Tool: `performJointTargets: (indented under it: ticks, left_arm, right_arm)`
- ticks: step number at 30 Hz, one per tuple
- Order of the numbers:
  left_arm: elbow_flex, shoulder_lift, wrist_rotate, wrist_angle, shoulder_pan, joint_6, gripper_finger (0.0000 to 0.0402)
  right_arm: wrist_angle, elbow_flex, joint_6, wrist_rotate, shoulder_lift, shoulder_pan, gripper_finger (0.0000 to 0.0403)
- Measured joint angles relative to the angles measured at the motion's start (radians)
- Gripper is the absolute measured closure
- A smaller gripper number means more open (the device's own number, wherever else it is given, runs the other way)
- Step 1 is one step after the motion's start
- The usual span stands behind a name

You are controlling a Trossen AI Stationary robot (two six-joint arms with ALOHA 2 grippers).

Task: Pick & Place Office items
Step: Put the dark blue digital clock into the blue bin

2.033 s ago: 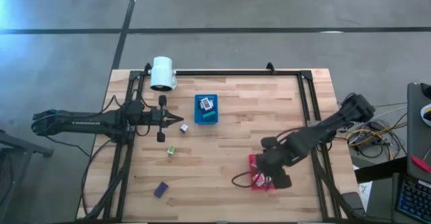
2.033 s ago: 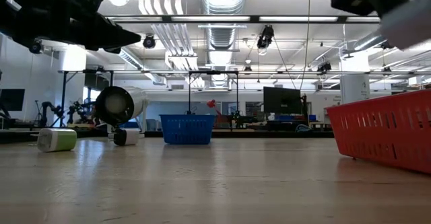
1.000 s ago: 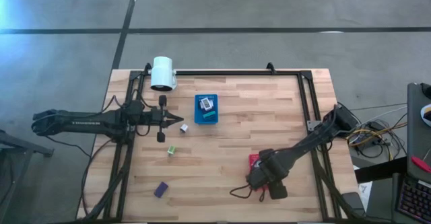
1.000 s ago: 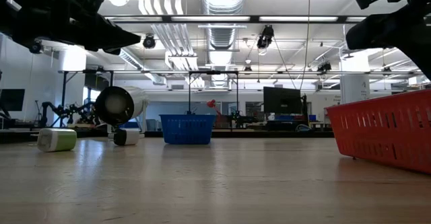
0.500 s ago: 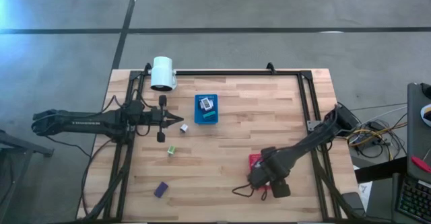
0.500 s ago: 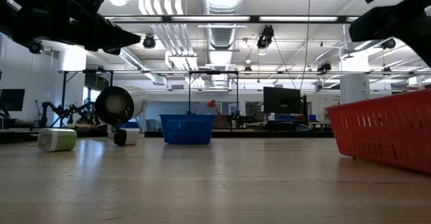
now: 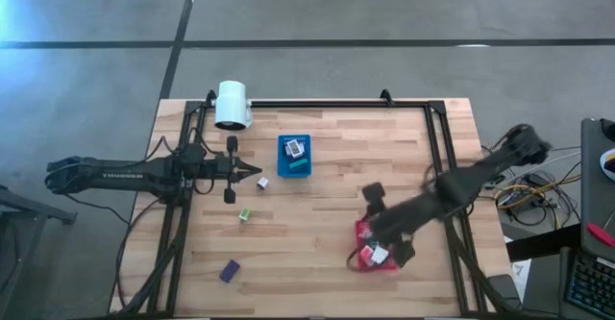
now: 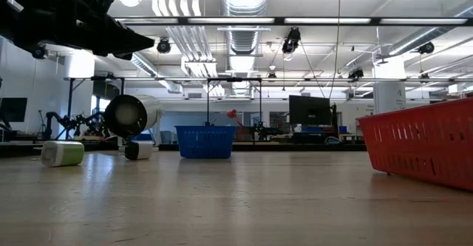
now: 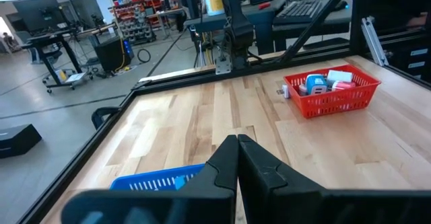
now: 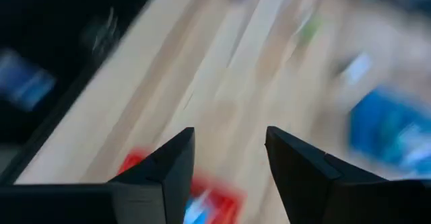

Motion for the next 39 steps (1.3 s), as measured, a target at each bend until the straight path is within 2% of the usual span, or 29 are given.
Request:
performJointTargets:
  ticks: [4, 7, 10, 17, 21, 25, 34, 39]
  left_arm:
    - [0.000, 0.000, 0.000, 0.000, 0.000, 0.002, 0.0390]
    - [0.000, 0.000, 0.000, 0.000, 0.000, 0.001, 0.0390]
    - [0.000, 0.000, 0.000, 0.000, 0.000, 0.001, 0.0390]
    - [0.000, 0.000, 0.000, 0.000, 0.000, 0.005, 0.0390]
    - [0.000, 0.000, 0.000, 0.000, 0.000, 0.005, 0.0390]
    - [-0.006, 0.000, 0.000, 0.000, 0.000, 0.007, 0.0390]
    - [-0.019, 0.000, 0.000, 0.000, 0.000, 0.029, 0.0390]
    - [-0.019, 0.000, 0.000, -0.004, 0.000, 0.028, 0.0390]
  right_arm:
    - [0.277, -0.121, -0.162, 0.033, -0.163, -0.059, 0.0241]
    - [0.460, -0.241, -0.220, -0.054, -0.275, -0.133, 0.0255]
    - [0.589, -0.357, -0.202, -0.157, -0.377, -0.226, 0.0273]
    - [0.822, -0.619, -0.177, -0.195, -0.607, -0.395, 0.0326]
    - [0.940, -0.752, -0.151, -0.352, -0.709, -0.509, 0.0350]
    - [1.085, -0.879, -0.098, -0.456, -0.775, -0.593, 0.0365]
    - [1.270, -1.056, -0.131, -0.468, -0.838, -0.620, 0.0369]
    - [1.279, -1.123, -0.134, -0.466, -0.863, -0.622, 0.0369]
